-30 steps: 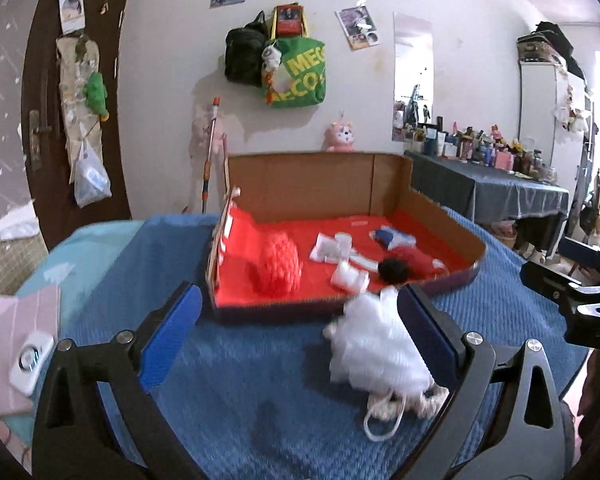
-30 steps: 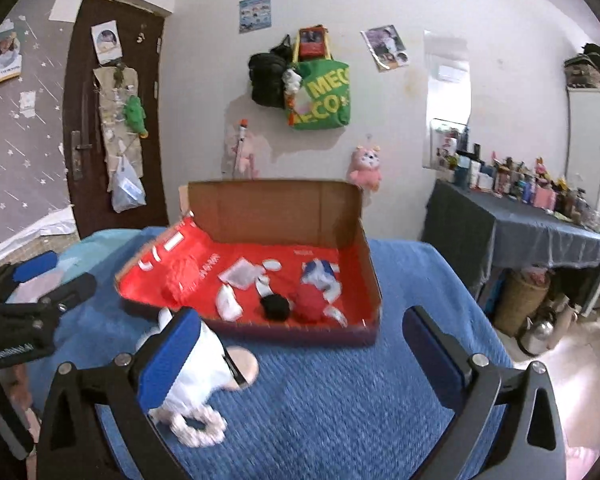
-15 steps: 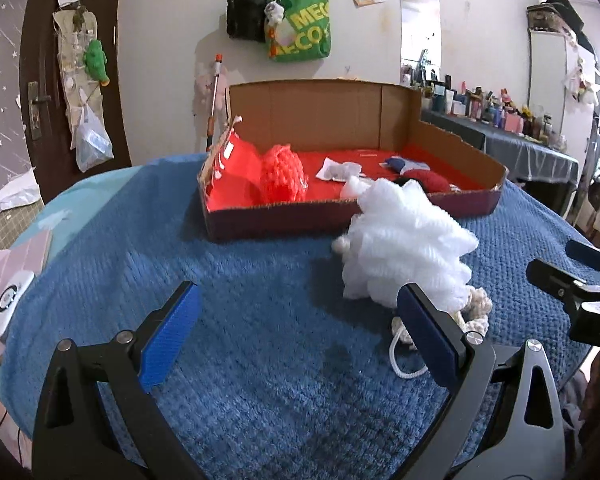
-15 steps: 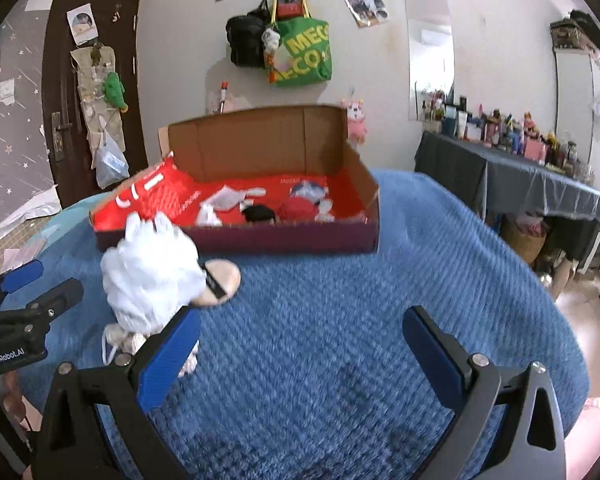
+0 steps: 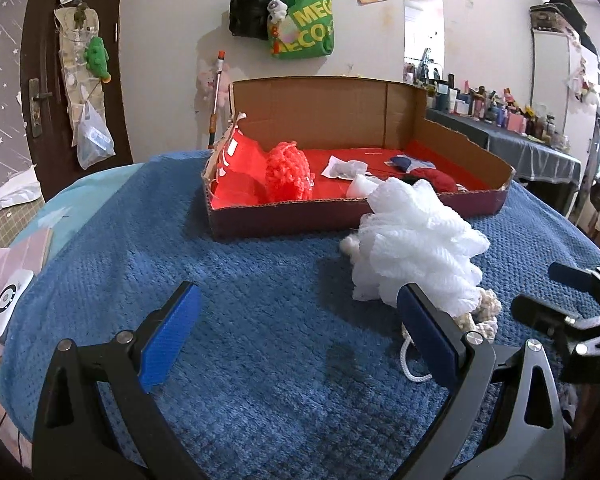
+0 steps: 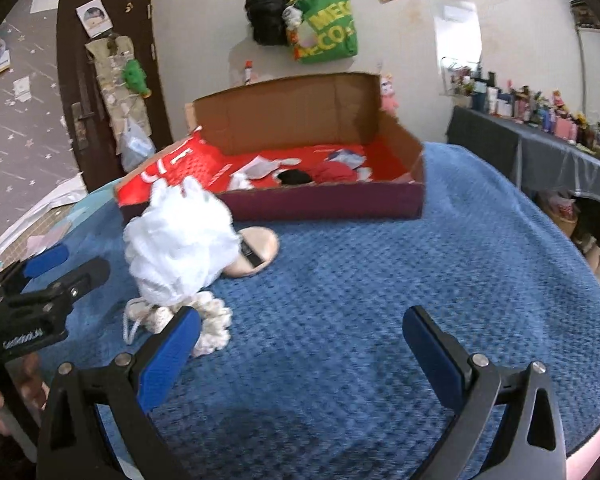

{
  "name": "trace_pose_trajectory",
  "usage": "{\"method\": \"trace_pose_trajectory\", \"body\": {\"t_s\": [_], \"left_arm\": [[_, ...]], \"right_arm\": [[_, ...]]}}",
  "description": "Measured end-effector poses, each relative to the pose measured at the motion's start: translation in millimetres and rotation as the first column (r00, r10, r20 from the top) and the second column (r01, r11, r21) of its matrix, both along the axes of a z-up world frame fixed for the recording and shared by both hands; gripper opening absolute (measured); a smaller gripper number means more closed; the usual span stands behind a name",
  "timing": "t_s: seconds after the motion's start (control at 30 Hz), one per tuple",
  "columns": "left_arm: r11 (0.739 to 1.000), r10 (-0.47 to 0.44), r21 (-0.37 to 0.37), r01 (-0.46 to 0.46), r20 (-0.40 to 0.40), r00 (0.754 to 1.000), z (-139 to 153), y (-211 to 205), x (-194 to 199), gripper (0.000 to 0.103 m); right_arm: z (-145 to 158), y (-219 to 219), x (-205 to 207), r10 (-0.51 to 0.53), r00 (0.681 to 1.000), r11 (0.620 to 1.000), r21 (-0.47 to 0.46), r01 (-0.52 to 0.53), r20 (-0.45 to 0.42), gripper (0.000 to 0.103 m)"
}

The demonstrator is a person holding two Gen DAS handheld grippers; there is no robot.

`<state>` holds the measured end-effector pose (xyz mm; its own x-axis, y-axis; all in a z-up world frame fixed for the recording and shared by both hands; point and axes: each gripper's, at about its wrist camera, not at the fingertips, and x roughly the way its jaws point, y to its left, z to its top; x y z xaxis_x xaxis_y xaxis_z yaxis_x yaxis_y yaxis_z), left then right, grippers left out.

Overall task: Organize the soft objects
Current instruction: 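Move the left tool to the white mesh loofah while the right tool approaches the beige knitted scrunchie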

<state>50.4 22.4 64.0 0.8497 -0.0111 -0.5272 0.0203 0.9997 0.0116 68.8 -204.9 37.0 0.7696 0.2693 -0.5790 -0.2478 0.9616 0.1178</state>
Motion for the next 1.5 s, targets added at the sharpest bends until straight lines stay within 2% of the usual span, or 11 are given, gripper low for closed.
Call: {"method": "trace_pose_trajectory", "body": {"t_s": [0.33,0.53,0.63,0.67,0.7,0.8,0.9,0.97,1.2,1.3,1.5], "left_arm": [[1.000,0.015,-0.001,-0.015,0.001,1.000,7,12,7,0.100],[1.000,0.014,0.000,-0.014,0.006,1.000,12,15,12,0.100],[1.000,0.009,0.000,-0.009,0.001,1.000,12,15,14,0.100],[1.000,0.006,0.001,-0.006,-0.002,1.000,13,14,15,0.100],[1.000,0.001,0.001,-0.001,-0.003,1.000,13,12,16,0.100],[1.000,-0.017,0.000,0.017,-0.005,1.000,15,7,19,0.100],[0.999,-0.047,-0.013,0.047,-0.015,0.999,16,0,23,0.100],[0.997,-0.075,-0.029,0.075,-0.023,0.997,18,-6,25,0.100],[0.981,-0.190,-0.055,0.187,-0.057,0.980,20,-39,36,0.100],[0.973,-0.228,-0.066,0.223,-0.085,0.970,16,-51,45,0.100],[0.973,-0.230,-0.053,0.225,-0.135,0.964,3,-64,61,0.100]], "right_arm": [[-13,26,18,0.150,0.983,0.988,0.047,-0.146,-0.106,0.103],[-15,47,31,0.168,0.976,0.983,-0.051,-0.177,-0.141,0.103],[-13,47,32,0.161,0.978,0.981,-0.088,-0.173,-0.135,0.095],[-12,45,33,0.153,0.980,0.982,-0.094,-0.166,-0.127,0.087],[-10,42,33,0.130,0.985,0.984,-0.106,-0.142,-0.112,0.086],[-3,25,36,0.030,0.997,0.985,-0.167,-0.043,-0.075,0.085],[6,-7,45,-0.099,0.994,0.979,-0.182,0.090,-0.044,0.087],[10,-20,48,-0.137,0.990,0.974,-0.187,0.129,-0.027,0.087],[17,-50,55,-0.135,0.989,0.988,-0.077,0.131,-0.061,0.089],[19,-57,57,-0.118,0.990,0.993,-0.020,0.117,-0.077,0.094],[16,-63,46,0.014,0.992,0.985,0.170,0.008,-0.129,0.102]]}}
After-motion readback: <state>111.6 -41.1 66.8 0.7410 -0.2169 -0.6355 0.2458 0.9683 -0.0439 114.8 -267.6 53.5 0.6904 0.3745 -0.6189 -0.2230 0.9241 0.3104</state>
